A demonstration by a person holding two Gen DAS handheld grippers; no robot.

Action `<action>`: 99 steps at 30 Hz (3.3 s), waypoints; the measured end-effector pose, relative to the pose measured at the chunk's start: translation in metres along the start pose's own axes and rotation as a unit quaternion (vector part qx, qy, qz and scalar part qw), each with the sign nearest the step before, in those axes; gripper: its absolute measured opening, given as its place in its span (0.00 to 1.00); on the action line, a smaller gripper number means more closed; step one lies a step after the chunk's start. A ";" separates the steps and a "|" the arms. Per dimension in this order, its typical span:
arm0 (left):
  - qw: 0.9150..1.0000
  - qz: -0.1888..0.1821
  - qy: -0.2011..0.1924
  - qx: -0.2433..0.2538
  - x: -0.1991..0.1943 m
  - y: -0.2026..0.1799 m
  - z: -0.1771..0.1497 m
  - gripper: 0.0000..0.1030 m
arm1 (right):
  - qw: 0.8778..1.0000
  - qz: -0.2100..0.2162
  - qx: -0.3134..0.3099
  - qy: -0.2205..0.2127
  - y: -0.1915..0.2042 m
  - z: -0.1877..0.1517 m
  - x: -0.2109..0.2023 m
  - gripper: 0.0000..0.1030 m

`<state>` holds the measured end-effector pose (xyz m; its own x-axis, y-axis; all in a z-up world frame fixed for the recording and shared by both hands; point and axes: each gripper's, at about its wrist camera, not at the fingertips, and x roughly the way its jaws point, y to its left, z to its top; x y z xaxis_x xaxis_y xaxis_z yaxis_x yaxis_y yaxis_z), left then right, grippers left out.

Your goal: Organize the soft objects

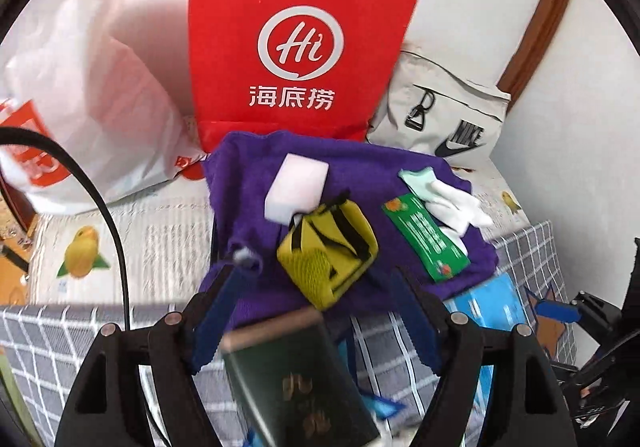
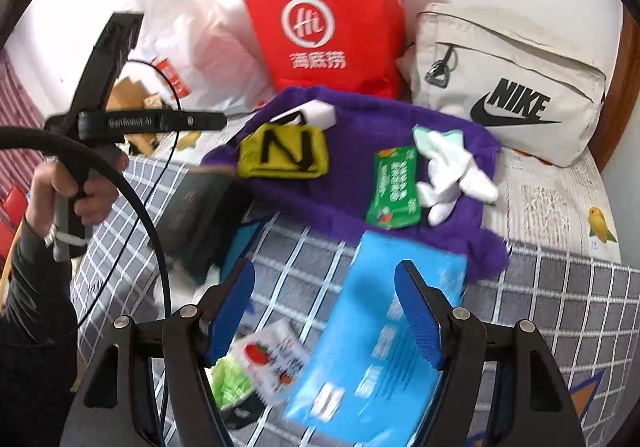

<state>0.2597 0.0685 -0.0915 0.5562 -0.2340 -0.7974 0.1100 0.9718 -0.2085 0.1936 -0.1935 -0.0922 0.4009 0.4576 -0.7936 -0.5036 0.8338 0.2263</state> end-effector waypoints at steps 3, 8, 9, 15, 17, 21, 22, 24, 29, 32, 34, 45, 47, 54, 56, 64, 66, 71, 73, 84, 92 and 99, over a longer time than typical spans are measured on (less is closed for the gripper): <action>1.000 0.001 -0.004 0.004 -0.020 -0.004 -0.016 0.74 | 1.000 0.007 -0.010 0.007 0.015 -0.018 -0.004 0.70; 1.000 0.007 -0.011 -0.006 -0.051 -0.004 -0.047 0.74 | 0.999 0.002 -0.045 0.020 0.043 -0.042 -0.001 0.65; 1.000 0.007 -0.013 -0.010 -0.057 -0.003 -0.054 0.74 | 0.998 0.000 -0.057 0.023 0.049 -0.046 0.000 0.64; 1.000 0.006 -0.021 -0.022 -0.081 0.000 -0.097 0.74 | 0.987 -0.050 -0.147 0.052 0.084 -0.068 0.022 0.48; 1.000 0.005 -0.018 -0.025 -0.085 0.000 -0.111 0.74 | 0.981 -0.069 -0.169 0.065 0.088 -0.073 0.034 0.43; 1.000 0.002 -0.008 -0.029 -0.088 0.001 -0.135 0.74 | 0.965 -0.124 -0.214 0.089 0.094 -0.081 0.057 0.28; 1.000 0.002 -0.006 -0.029 -0.087 0.001 -0.139 0.74 | 0.959 -0.143 -0.225 0.092 0.095 -0.083 0.062 0.27; 1.000 0.005 -0.001 -0.029 -0.086 0.002 -0.147 0.74 | 0.953 -0.159 -0.241 0.089 0.095 -0.083 0.068 0.19; 0.999 0.000 0.004 -0.035 -0.080 0.007 -0.163 0.74 | 0.961 -0.143 -0.223 0.081 0.092 -0.077 0.063 0.05; 0.999 -0.010 0.007 -0.042 -0.073 0.008 -0.171 0.74 | 0.976 -0.105 -0.181 0.061 0.086 -0.070 0.041 0.05; 0.999 -0.015 0.008 -0.039 -0.068 0.005 -0.174 0.74 | 0.982 -0.090 -0.159 0.048 0.083 -0.069 0.029 0.04; 1.000 -0.018 0.012 0.010 -0.023 -0.020 -0.176 0.46 | 0.997 -0.030 -0.074 0.020 0.066 -0.080 -0.012 0.04; 1.000 -0.018 0.019 0.015 -0.016 -0.021 -0.178 0.27 | 0.997 -0.031 -0.066 0.015 0.065 -0.083 -0.018 0.04; 0.998 -0.023 0.032 0.040 -0.014 -0.026 -0.187 0.08 | 1.000 -0.015 -0.025 0.000 0.055 -0.091 -0.029 0.04; 0.999 -0.027 0.022 0.042 -0.024 -0.027 -0.187 0.07 | 1.000 -0.012 -0.016 -0.001 0.051 -0.093 -0.031 0.04; 0.999 -0.033 -0.007 0.037 -0.059 -0.029 -0.177 0.07 | 1.000 0.008 0.019 -0.018 0.038 -0.095 -0.043 0.04; 0.999 -0.036 -0.013 0.036 -0.068 -0.032 -0.174 0.07 | 0.999 0.010 0.022 -0.027 0.036 -0.093 -0.048 0.04; 0.998 -0.034 -0.035 0.039 -0.084 -0.036 -0.166 0.07 | 0.999 0.010 0.033 -0.040 0.030 -0.089 -0.057 0.04; 0.998 -0.039 -0.037 0.034 -0.086 -0.036 -0.162 0.07 | 0.998 0.012 0.039 -0.045 0.027 -0.087 -0.061 0.04; 0.997 -0.050 -0.048 0.032 -0.089 -0.035 -0.136 0.07 | 0.998 0.003 0.031 -0.049 0.020 -0.068 -0.062 0.04; 0.997 -0.045 -0.060 0.032 -0.088 -0.026 -0.105 0.07 | 0.998 -0.004 0.021 -0.067 0.007 -0.035 -0.059 0.04; 0.995 -0.039 -0.079 0.037 -0.088 -0.021 -0.069 0.07 | 0.997 -0.011 0.028 -0.077 -0.009 0.004 -0.037 0.04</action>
<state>0.1515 0.0670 -0.0560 0.6650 -0.3074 -0.6807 0.2150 0.9516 -0.2196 0.1862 -0.2166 -0.0625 0.5258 0.4773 -0.7040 -0.4519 0.8580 0.2443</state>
